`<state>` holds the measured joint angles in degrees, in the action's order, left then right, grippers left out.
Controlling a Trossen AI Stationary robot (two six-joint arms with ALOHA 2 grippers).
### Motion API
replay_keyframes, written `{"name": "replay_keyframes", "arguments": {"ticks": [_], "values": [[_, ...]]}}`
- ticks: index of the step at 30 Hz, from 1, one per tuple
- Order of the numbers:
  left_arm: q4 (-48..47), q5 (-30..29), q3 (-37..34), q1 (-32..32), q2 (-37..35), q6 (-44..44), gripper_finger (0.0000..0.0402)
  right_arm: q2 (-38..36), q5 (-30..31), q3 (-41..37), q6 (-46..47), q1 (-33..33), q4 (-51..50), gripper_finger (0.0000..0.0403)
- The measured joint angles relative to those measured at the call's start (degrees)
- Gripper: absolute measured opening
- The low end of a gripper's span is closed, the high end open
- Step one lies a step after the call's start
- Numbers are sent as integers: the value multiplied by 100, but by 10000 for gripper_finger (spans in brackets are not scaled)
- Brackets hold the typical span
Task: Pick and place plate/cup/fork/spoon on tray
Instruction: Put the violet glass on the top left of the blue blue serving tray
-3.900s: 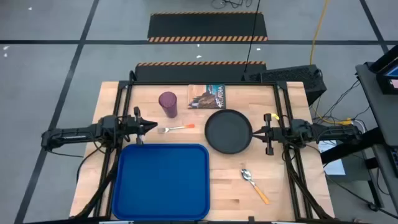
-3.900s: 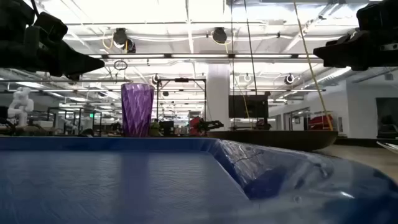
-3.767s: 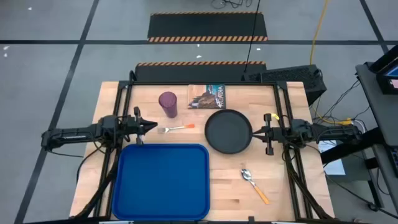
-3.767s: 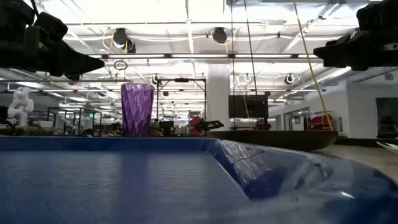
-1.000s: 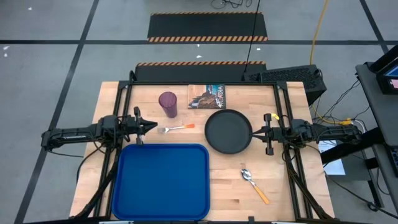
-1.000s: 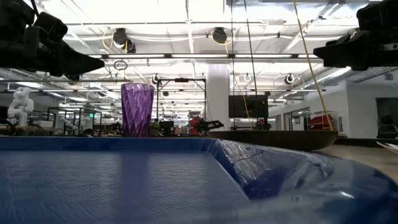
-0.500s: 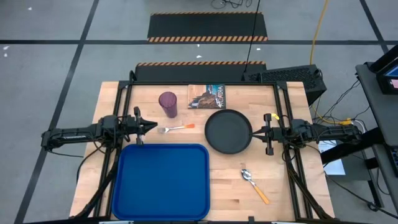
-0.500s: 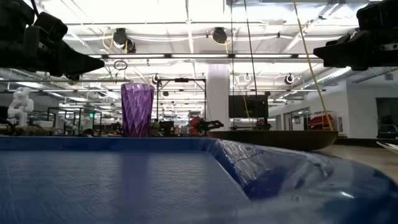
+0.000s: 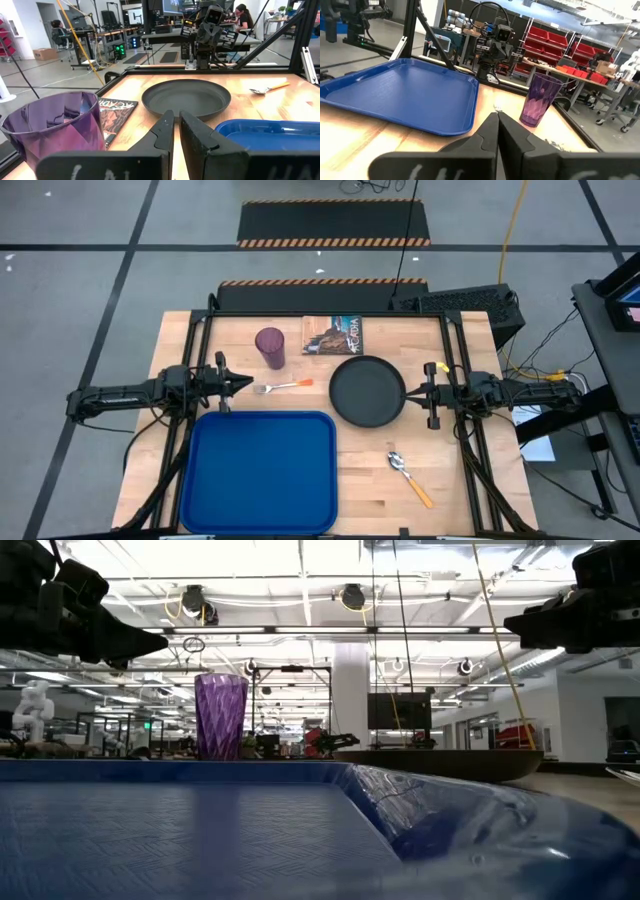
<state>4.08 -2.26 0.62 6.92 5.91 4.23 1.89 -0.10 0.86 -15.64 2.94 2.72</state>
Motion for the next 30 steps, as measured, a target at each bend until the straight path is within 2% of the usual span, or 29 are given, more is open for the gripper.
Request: {"name": "replay_keyframes", "arguments": {"ticks": [5,12,19,23,30], "values": [[0,0,-1,2,1,0,33,1,15,-1,148,0,123,0],[0,0,-2,1,1,0,33,2,326,78,236,0,1771,0],[0,-1,-2,2,0,-1,33,232,780,784,166,0,1711,0],[2,0,0,2,0,-2,33,609,1077,1284,166,0,1603,0],[2,0,-2,2,0,0,33,1461,1093,2475,542,0,982,0]]}}
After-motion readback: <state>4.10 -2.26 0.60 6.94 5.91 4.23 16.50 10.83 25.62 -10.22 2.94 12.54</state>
